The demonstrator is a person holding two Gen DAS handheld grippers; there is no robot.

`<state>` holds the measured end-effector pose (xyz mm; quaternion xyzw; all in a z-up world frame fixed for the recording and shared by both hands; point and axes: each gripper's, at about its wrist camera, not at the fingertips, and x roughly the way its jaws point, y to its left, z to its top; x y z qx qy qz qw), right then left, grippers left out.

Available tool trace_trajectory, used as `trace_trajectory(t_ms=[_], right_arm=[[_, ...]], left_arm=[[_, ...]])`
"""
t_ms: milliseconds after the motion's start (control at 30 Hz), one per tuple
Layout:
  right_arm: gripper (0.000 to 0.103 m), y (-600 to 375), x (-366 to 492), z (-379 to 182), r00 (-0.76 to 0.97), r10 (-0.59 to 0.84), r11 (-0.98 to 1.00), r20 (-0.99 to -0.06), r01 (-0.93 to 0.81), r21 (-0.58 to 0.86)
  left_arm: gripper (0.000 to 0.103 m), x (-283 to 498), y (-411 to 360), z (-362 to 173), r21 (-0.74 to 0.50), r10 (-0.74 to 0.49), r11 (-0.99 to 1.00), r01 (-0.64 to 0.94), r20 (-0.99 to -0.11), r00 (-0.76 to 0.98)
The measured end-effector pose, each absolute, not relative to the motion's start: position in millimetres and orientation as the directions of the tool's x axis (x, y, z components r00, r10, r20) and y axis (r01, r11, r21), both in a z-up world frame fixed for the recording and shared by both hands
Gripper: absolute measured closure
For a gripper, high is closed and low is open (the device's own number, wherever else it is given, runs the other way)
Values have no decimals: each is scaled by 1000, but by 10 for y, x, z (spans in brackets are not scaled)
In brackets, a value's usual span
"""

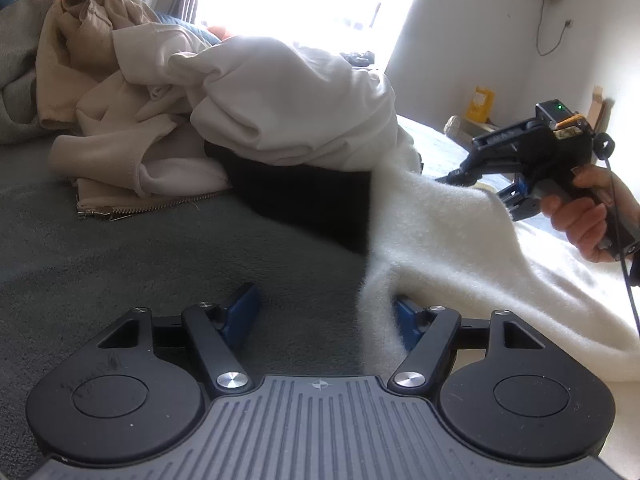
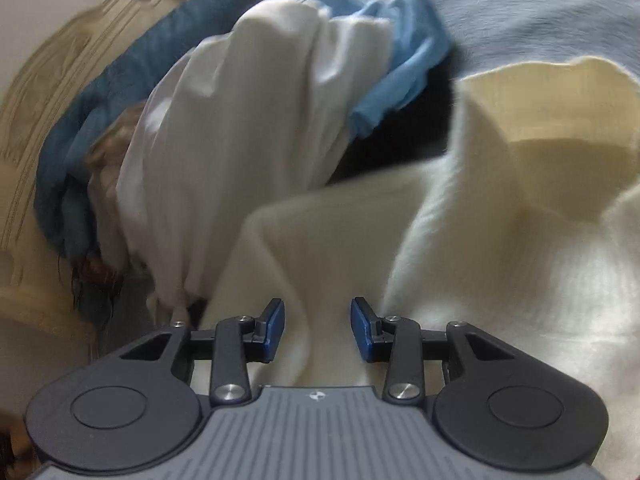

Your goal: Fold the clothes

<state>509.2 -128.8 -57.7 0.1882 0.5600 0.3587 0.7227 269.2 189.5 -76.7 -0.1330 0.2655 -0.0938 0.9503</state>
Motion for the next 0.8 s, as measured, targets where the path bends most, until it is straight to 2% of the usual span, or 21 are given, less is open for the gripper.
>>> trace_trajectory(t_ms=[100,267,300,333,400,567,700,800], right_arm=[[63,-1223,4990,-612,-8,747,624,-665,-336,705],[66,-1226,4867,-624,24,753,626,-658,-334,705],[74,-1222,4827,-612,48,750,632,-659,-346,694],[86,-1215,4775,-579,86,744,641,-663,-371,671],[93,-1207,4675,-491,161,742,649,-651,-417,636],[94,-1190,4552,-240,314,775,622,-548,-527,579],[95,-1057,4554,-147,360,800,590,-479,-614,524],[95,-881,4613,-197,363,788,598,-498,-643,479]], left_arm=[[32,2691,1908,-769,-312,-255,944,109,-475,842],[32,2690,1920,-773,-320,-259,941,111,-470,844],[32,2689,1921,-775,-320,-259,941,111,-469,844],[32,2687,1921,-776,-320,-260,941,111,-468,845],[32,2684,1921,-776,-321,-260,941,112,-467,845],[33,2674,1929,-770,-328,-261,938,109,-462,848],[37,2670,1949,-762,-338,-259,936,104,-458,850],[41,2670,1964,-766,-346,-263,933,103,-455,851]])
